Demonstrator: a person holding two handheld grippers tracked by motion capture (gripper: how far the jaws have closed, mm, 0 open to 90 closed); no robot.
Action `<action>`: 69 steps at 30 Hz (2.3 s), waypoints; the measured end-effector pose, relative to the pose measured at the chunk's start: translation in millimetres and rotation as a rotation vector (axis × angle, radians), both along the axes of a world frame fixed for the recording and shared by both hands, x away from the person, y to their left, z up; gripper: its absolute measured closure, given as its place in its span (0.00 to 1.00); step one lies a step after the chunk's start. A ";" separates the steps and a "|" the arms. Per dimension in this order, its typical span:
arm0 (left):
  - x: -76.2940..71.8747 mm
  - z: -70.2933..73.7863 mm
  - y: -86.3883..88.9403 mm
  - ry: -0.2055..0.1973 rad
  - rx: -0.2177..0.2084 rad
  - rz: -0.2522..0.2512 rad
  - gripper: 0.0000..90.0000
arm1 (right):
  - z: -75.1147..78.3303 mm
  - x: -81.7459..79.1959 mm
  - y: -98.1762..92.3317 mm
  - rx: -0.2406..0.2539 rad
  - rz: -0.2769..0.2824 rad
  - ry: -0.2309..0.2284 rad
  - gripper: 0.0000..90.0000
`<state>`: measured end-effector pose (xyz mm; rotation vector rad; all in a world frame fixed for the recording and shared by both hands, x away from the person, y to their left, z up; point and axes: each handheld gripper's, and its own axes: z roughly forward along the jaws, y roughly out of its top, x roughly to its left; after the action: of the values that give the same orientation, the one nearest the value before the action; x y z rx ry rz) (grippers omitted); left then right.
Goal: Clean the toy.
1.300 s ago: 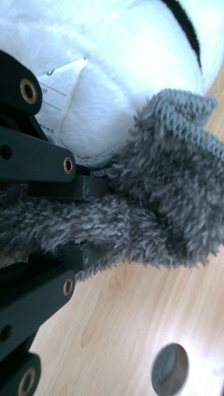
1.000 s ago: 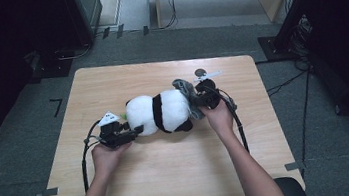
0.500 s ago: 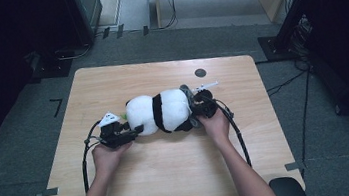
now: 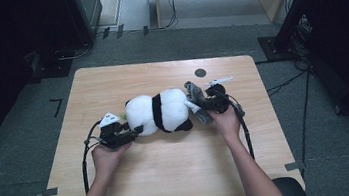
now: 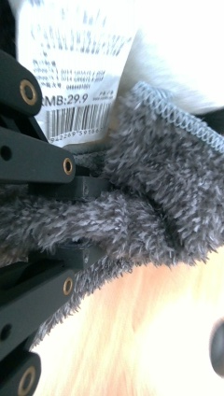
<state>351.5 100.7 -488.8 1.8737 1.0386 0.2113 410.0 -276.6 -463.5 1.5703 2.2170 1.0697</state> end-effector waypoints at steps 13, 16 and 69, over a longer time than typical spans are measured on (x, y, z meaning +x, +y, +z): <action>-1.0 0.8 -1.0 -0.001 0.000 0.003 0.53 | 59.6 -10.2 19.5 0.057 0.097 -0.112 0.84; -0.7 0.2 -0.7 -0.001 0.001 0.004 0.53 | 60.6 -10.6 29.8 0.052 0.122 -0.111 0.84; 0.5 -1.9 2.2 0.008 -0.012 -0.001 0.51 | -13.8 -0.9 23.0 -0.024 0.092 0.067 0.84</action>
<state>352.0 102.9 -490.7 1.8654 1.0421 0.1961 409.1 -253.6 -477.3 1.5291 2.3577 1.0244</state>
